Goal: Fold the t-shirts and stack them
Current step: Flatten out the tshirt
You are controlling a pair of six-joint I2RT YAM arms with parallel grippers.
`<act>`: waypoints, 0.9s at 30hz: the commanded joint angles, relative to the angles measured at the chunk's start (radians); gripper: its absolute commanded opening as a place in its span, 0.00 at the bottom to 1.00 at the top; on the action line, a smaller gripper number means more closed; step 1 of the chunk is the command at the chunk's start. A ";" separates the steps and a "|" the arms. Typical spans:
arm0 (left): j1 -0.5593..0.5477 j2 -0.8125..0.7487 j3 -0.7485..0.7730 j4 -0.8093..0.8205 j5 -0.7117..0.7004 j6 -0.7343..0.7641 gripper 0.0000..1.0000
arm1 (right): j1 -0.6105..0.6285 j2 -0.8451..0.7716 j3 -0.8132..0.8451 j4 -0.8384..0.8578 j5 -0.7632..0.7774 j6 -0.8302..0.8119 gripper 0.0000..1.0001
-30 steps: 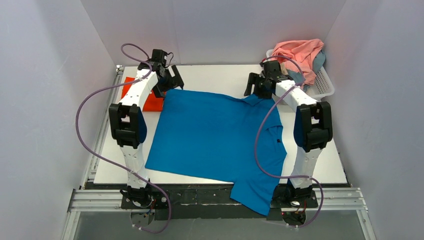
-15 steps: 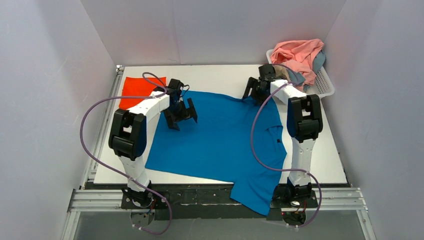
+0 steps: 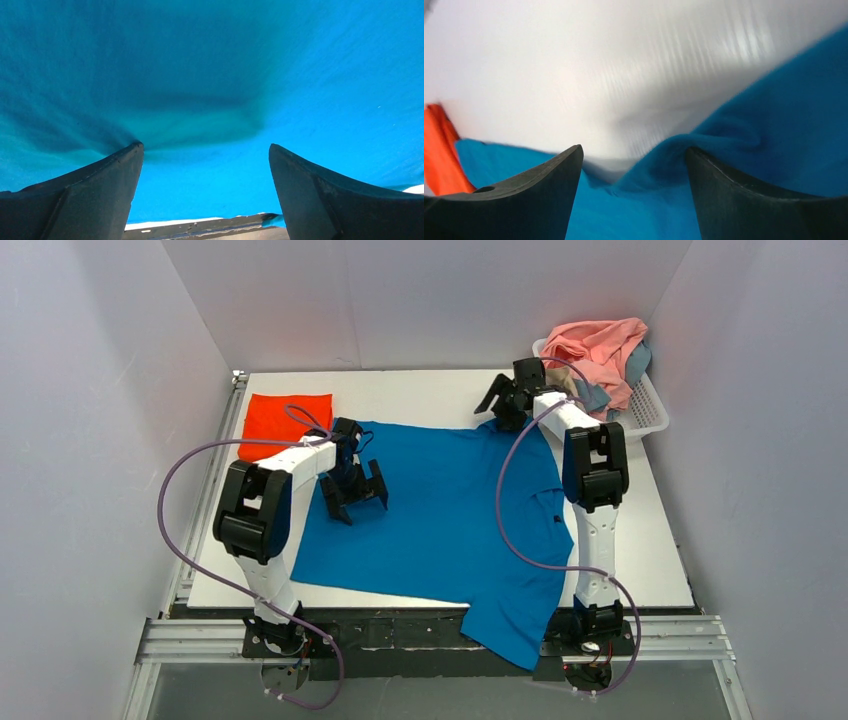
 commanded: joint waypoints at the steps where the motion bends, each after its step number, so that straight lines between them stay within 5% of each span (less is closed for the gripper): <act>1: 0.001 -0.022 -0.059 -0.150 -0.032 0.023 0.98 | -0.004 0.105 0.185 0.172 -0.011 0.082 0.83; 6: 0.001 -0.033 -0.052 -0.153 -0.043 0.032 0.98 | -0.007 0.267 0.553 0.073 0.049 -0.020 0.83; 9: 0.002 -0.041 -0.041 -0.153 -0.038 0.030 0.98 | -0.010 0.231 0.562 0.113 0.048 -0.094 0.83; 17: 0.002 -0.075 0.017 -0.162 -0.053 0.033 0.98 | 0.002 -0.040 0.275 0.017 0.031 -0.279 0.84; 27: 0.005 -0.179 0.002 -0.170 -0.137 0.035 0.98 | 0.049 -0.465 -0.408 -0.052 0.017 -0.262 0.84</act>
